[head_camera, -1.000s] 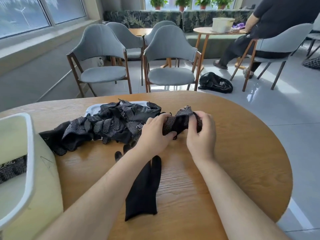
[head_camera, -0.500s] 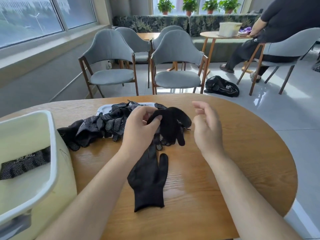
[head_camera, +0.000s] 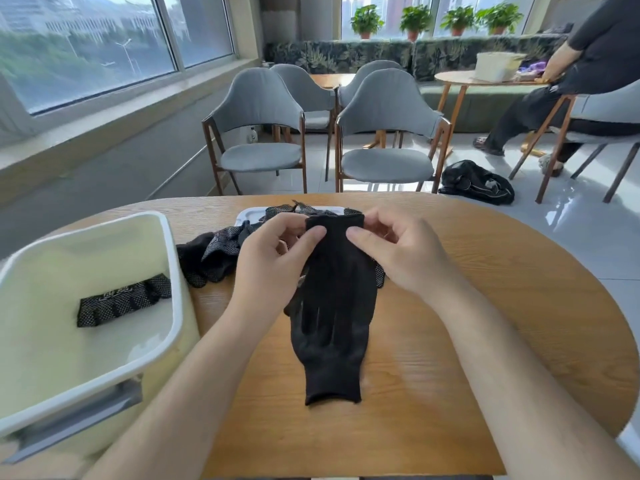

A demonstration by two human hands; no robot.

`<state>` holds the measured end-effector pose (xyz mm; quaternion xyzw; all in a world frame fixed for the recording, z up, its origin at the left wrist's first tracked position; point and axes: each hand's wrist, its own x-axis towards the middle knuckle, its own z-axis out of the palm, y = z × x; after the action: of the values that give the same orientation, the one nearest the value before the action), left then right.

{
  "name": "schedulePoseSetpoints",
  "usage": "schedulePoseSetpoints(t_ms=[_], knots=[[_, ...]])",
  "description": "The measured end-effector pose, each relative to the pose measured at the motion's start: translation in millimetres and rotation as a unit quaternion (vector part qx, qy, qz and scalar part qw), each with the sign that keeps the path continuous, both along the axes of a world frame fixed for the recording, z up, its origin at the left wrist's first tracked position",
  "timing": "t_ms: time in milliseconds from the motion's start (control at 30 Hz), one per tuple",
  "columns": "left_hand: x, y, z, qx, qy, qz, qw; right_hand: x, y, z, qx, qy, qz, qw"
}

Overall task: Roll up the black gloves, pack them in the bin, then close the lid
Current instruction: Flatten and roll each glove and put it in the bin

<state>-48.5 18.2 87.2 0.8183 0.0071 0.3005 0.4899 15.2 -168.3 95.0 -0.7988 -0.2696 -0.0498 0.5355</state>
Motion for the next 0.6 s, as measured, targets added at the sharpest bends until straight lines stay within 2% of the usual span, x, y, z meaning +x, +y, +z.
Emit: schedulePoseSetpoints(t_ms=[67,233,400,500,600], knots=[[-3,2,-6,0.002,0.013,0.009,1.000,0,2,-3,-0.017,0.010,0.000,1.000],[5,-1,-9,-0.059,0.036,0.014,0.998,7,14,-11,-0.055,0.029,-0.024,0.998],[13,-2,8,-0.068,-0.030,-0.006,0.997,9,21,3,0.005,-0.102,-0.072,0.992],[2,0,-1,-0.020,-0.048,-0.030,0.998,-1,12,-2,-0.021,-0.151,-0.065,0.986],[-20,9,-42,0.117,-0.022,-0.047,0.992,-22,0,-44,-0.103,-0.173,-0.055,0.978]])
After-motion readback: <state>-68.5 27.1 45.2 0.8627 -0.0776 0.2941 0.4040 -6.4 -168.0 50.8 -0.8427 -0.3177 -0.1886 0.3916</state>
